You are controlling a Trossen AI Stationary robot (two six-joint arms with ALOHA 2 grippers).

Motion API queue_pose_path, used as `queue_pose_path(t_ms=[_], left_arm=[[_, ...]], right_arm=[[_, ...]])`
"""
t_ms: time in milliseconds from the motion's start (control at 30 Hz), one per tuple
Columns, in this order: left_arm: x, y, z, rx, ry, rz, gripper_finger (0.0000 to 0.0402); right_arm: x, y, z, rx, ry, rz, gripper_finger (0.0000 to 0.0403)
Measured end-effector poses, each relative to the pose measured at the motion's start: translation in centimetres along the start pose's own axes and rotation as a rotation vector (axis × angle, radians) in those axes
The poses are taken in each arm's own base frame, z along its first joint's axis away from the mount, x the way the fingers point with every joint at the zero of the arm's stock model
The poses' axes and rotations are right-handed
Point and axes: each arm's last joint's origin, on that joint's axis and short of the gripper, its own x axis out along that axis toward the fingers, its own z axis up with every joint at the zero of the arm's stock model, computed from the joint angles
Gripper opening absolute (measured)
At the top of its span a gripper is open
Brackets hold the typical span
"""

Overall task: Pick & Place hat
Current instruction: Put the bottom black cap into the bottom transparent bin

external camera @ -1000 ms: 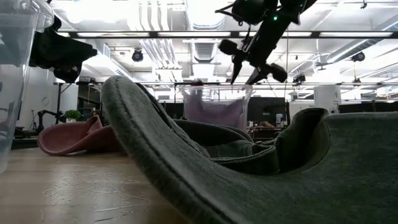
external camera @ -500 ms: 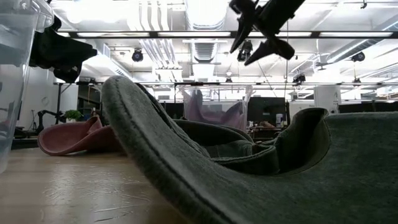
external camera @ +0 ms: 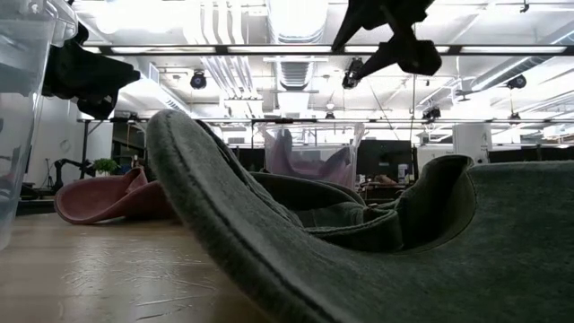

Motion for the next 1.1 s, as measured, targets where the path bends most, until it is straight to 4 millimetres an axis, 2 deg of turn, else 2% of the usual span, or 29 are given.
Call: queue_pose_path(t_ms=[100,333,500,633,833,1100], left_arm=[[0.0,0.0,0.0,0.0,0.0,0.0,0.006],[0.0,0.0,0.0,0.0,0.0,0.0,0.006],[0.0,0.0,0.0,0.0,0.0,0.0,0.006],[0.0,0.0,0.0,0.0,0.0,0.0,0.006],[0.0,0.0,0.1,-0.005,-0.012,-0.002,0.006],[0.0,-0.1,0.4,-0.216,-0.048,-0.013,0.006]], right_arm=[[0.1,0.7,-1.7,-0.014,0.041,0.015,0.0224],[-1.2,2.4,-6.1,-0.021,0.131,0.071,0.0224],[-1.4,3.0,-8.9,-0.024,0.121,0.06,0.0224],[-0.3,3.2,-11.4,-0.014,0.163,0.028,0.0224],[2.3,3.3,-14.8,-0.002,0.227,-0.044,0.0224],[4.3,3.3,-18.9,0.027,0.327,-0.065,0.0224]])
